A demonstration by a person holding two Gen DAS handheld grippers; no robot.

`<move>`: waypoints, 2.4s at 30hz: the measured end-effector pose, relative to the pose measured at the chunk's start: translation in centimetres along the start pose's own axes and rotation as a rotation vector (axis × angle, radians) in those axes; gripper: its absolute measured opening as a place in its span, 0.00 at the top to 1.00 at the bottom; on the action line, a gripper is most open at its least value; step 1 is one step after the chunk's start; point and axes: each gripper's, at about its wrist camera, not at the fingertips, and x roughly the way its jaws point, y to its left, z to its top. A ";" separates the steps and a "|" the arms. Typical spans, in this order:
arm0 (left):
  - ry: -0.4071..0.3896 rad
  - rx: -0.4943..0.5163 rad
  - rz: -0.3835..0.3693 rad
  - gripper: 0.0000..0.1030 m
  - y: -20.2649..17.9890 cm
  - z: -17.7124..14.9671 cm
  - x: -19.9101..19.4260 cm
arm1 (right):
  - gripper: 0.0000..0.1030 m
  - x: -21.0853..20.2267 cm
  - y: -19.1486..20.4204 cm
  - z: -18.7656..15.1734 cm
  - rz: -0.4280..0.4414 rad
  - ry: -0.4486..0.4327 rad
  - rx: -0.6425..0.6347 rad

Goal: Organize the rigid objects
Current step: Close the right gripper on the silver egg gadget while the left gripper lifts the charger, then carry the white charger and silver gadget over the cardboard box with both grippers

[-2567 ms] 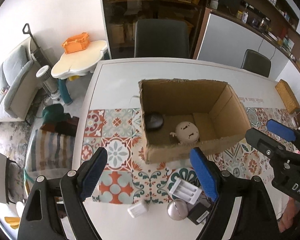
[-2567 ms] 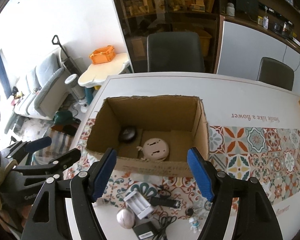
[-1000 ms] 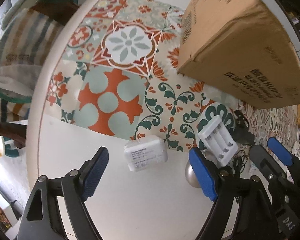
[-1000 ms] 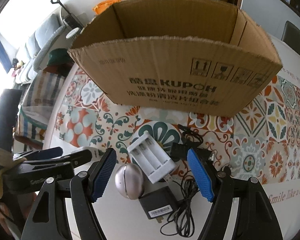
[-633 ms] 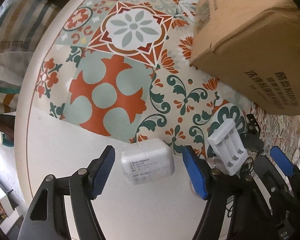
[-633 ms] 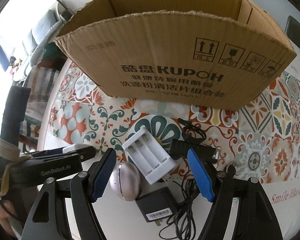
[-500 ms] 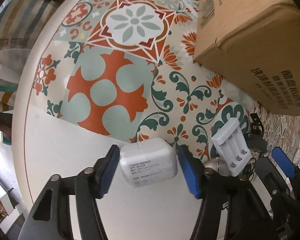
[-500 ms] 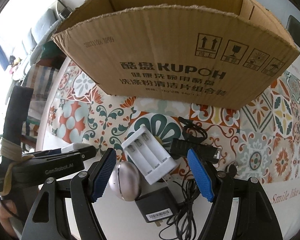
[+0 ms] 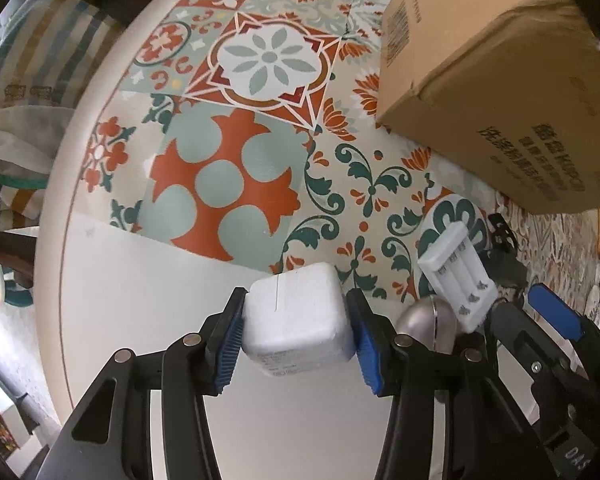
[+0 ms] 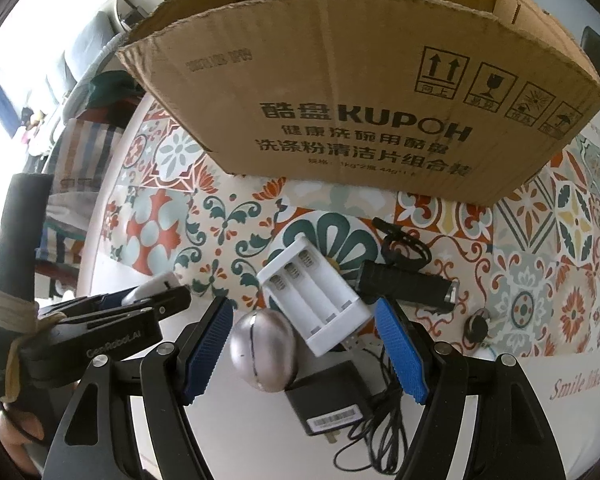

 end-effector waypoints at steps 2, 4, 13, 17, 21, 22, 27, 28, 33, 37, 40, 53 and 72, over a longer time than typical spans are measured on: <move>-0.020 0.015 0.002 0.52 0.2 -0.4 -0.8 | 0.29 -0.2 0.2 -0.2 0.011 0.003 0.001; -0.036 0.029 0.002 0.52 0.4 -0.7 -1.6 | 0.29 -0.3 0.4 -0.4 0.023 0.008 0.008; -0.070 0.041 -0.027 0.52 2.4 -2.0 -3.9 | 0.29 0.6 1.8 -1.5 0.061 0.058 0.027; -0.076 0.027 -0.035 0.52 3.8 -2.6 -4.6 | 0.29 1.7 2.7 -1.8 0.074 0.093 0.026; -0.083 0.021 -0.034 0.52 4.2 -2.8 -4.7 | 0.29 2.9 3.0 -1.9 0.058 0.127 0.024; -0.082 0.021 -0.035 0.52 4.2 -2.9 -4.5 | 0.29 3.2 3.1 -2.0 0.058 0.133 0.025; -0.080 0.027 -0.028 0.52 3.6 -2.8 -3.8 | 0.29 4.8 3.5 -2.0 0.032 0.166 0.017; -0.079 0.031 -0.025 0.52 3.6 -2.7 -3.7 | 0.30 5.2 3.6 -2.0 0.028 0.173 0.018; -0.072 0.041 -0.006 0.52 3.5 -2.7 -3.2 | 0.30 6.6 4.2 -2.1 0.001 0.189 0.010; -0.065 0.048 0.007 0.52 3.7 -2.6 -2.7 | 0.35 7.0 4.3 -2.1 -0.026 0.177 0.006; -0.062 0.054 0.021 0.52 3.8 -2.6 -2.4 | 0.45 7.3 4.8 -2.2 -0.058 0.163 -0.008; -0.089 0.123 0.013 0.52 2.7 -3.5 -4.1 | 0.47 3.8 4.1 -2.9 -0.011 0.095 -0.002; -0.271 0.284 -0.076 0.52 -3.6 -4.4 -12.8 | 0.47 -7.5 0.5 -3.7 0.023 -0.154 0.078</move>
